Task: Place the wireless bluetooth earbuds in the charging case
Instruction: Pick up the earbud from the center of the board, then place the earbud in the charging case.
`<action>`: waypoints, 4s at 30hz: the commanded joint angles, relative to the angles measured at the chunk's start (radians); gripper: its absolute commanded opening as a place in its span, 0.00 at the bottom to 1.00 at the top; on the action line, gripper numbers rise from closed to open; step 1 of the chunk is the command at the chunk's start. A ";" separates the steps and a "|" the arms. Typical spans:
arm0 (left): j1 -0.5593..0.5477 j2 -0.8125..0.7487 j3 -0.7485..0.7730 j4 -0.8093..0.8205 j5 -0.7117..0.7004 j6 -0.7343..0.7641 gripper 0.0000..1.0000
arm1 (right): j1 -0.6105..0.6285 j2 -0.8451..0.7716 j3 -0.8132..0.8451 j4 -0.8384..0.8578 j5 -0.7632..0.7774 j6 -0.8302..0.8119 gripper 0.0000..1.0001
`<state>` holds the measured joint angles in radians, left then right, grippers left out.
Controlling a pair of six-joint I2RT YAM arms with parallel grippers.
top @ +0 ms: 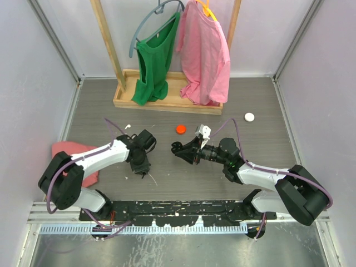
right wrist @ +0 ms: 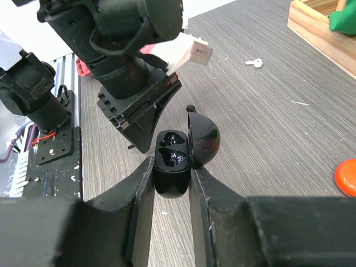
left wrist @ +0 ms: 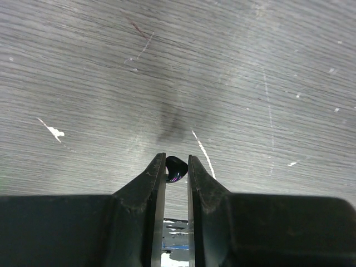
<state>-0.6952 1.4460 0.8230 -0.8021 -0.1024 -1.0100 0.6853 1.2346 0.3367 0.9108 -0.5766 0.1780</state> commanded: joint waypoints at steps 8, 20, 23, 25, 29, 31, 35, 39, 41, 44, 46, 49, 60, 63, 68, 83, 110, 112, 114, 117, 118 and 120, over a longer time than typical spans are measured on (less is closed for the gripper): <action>0.003 -0.274 0.017 0.067 -0.103 -0.097 0.03 | 0.005 -0.034 0.003 0.098 0.006 -0.001 0.09; -0.010 -0.456 0.015 0.280 -0.169 -0.114 0.00 | 0.007 -0.013 0.002 0.115 0.030 -0.031 0.09; -0.019 -0.482 0.020 0.340 -0.168 -0.114 0.00 | 0.008 -0.009 0.019 0.103 0.031 -0.031 0.09; -0.029 -0.493 0.027 0.368 -0.170 -0.113 0.00 | 0.008 -0.005 0.029 0.102 0.032 -0.030 0.09; -0.049 -0.504 0.041 0.416 -0.178 -0.118 0.00 | 0.008 -0.006 0.045 0.099 0.044 -0.036 0.09; -0.061 -0.502 0.051 0.429 -0.189 -0.130 0.00 | 0.007 0.000 0.059 0.096 0.038 -0.044 0.12; -0.092 -0.497 0.073 0.452 -0.219 -0.155 0.00 | 0.008 0.021 0.071 0.150 0.026 -0.050 0.13; -0.123 -0.504 0.081 0.472 -0.258 -0.196 0.00 | 0.007 0.042 0.094 0.170 0.026 -0.060 0.13; -0.144 -0.504 0.083 0.487 -0.268 -0.216 0.00 | 0.007 0.048 0.107 0.175 0.029 -0.067 0.13; -0.173 -0.503 0.082 0.521 -0.282 -0.239 0.00 | 0.008 0.056 0.124 0.179 0.038 -0.074 0.13; -0.192 -0.500 0.080 0.534 -0.303 -0.252 0.00 | 0.008 0.061 0.133 0.184 0.038 -0.075 0.13; -0.213 -0.496 0.067 0.579 -0.318 -0.270 0.00 | 0.008 0.067 0.137 0.198 0.040 -0.075 0.13; -0.246 -0.455 0.082 0.652 -0.347 -0.284 0.00 | 0.007 0.083 0.126 0.238 0.040 -0.066 0.13; -0.251 -0.435 0.080 0.665 -0.342 -0.290 0.00 | 0.008 0.079 0.124 0.240 0.041 -0.066 0.13; -0.256 -0.412 0.077 0.684 -0.336 -0.297 0.00 | 0.007 0.075 0.120 0.243 0.041 -0.065 0.13; -0.265 -0.392 0.077 0.674 -0.305 -0.321 0.00 | 0.007 0.068 0.110 0.242 0.048 -0.069 0.13; -0.273 -0.453 0.053 0.589 -0.346 -0.332 0.57 | 0.006 0.019 0.084 0.204 0.095 -0.097 0.13; -0.273 -0.458 0.050 0.584 -0.348 -0.325 0.60 | 0.006 0.019 0.082 0.202 0.099 -0.098 0.13; -0.273 -0.464 0.050 0.580 -0.353 -0.309 0.63 | 0.007 0.018 0.081 0.203 0.103 -0.098 0.13; -0.273 -0.472 0.052 0.565 -0.365 -0.258 0.68 | 0.006 0.016 0.076 0.199 0.108 -0.100 0.13; -0.274 -0.473 0.055 0.555 -0.371 -0.228 0.70 | 0.005 0.014 0.072 0.197 0.110 -0.101 0.13; -0.273 -0.474 0.073 0.508 -0.384 -0.183 0.73 | 0.006 0.012 0.065 0.195 0.116 -0.101 0.13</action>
<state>-0.9623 1.0008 0.8635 -0.2474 -0.4297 -1.2964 0.6895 1.2839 0.4095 1.0611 -0.4866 0.0990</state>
